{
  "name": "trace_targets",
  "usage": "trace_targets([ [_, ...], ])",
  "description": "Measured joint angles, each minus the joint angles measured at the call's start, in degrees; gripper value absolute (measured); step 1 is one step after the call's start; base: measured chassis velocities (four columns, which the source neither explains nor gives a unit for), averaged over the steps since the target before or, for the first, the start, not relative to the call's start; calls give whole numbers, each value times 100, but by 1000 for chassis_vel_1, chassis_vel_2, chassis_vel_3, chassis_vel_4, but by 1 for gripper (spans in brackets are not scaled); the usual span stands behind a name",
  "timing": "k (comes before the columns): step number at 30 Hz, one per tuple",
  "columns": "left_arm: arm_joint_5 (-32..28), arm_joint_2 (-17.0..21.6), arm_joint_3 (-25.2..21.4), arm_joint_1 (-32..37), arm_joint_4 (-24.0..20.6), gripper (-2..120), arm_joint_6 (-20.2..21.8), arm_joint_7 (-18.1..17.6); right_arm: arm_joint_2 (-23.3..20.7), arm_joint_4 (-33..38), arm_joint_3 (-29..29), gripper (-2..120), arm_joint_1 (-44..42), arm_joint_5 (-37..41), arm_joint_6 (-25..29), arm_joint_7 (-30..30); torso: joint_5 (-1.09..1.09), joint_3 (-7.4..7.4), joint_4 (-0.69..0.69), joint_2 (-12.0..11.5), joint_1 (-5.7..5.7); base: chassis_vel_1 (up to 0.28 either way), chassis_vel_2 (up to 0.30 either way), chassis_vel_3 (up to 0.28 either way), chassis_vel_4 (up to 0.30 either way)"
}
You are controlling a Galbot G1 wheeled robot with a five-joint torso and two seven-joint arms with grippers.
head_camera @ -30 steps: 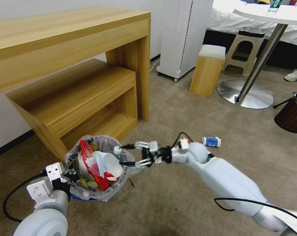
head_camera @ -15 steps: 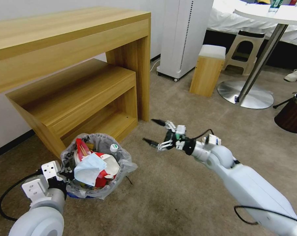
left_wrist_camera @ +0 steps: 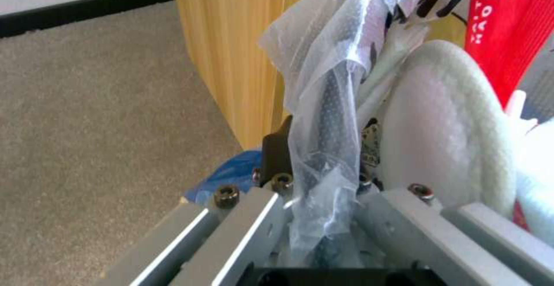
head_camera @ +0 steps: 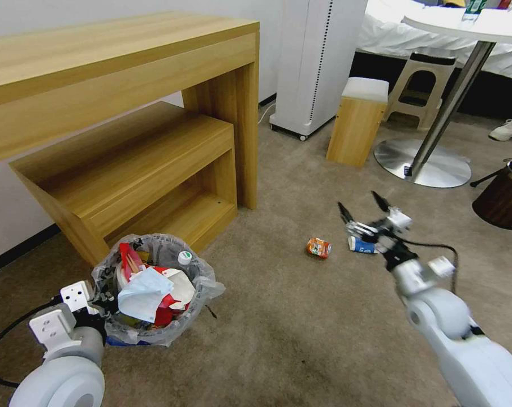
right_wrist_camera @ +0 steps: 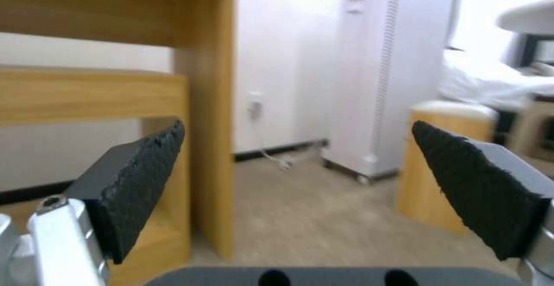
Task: Pick up the trash bin and place the garbage on the floor into it.
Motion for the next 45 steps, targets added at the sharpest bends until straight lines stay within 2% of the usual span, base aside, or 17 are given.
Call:
trace_targets([
  [6, 74, -39, 36, -27, 6, 0, 5, 15, 336, 107, 480, 100, -583, -138, 160, 212, -1, 0, 0, 0, 0, 0, 0, 0, 0],
  [11, 180, -65, 68, -40, 38, 0, -22, 105, 428, 129, 618, 100, -635, -156, 239, 215, -2, 0, 2, 0, 0, 0, 0, 0, 0],
  [32, 224, -10, 120, -24, 77, 0, -101, 215, 704, 88, 569, 100, -584, -282, 415, 27, -2, 1, 2, 0, 0, -17, -15, -15, -16],
  [41, 178, 58, 97, 11, 62, 0, -155, 233, 819, 114, 585, 100, -622, -342, 425, -5, -2, 1, -2, 0, 0, -77, -91, -75, -73],
  [45, 165, 61, 83, 36, 51, 0, -181, 225, 877, 133, 576, 100, -629, -342, 426, -66, -3, 1, 2, 0, 0, 0, 0, 0, 0],
])
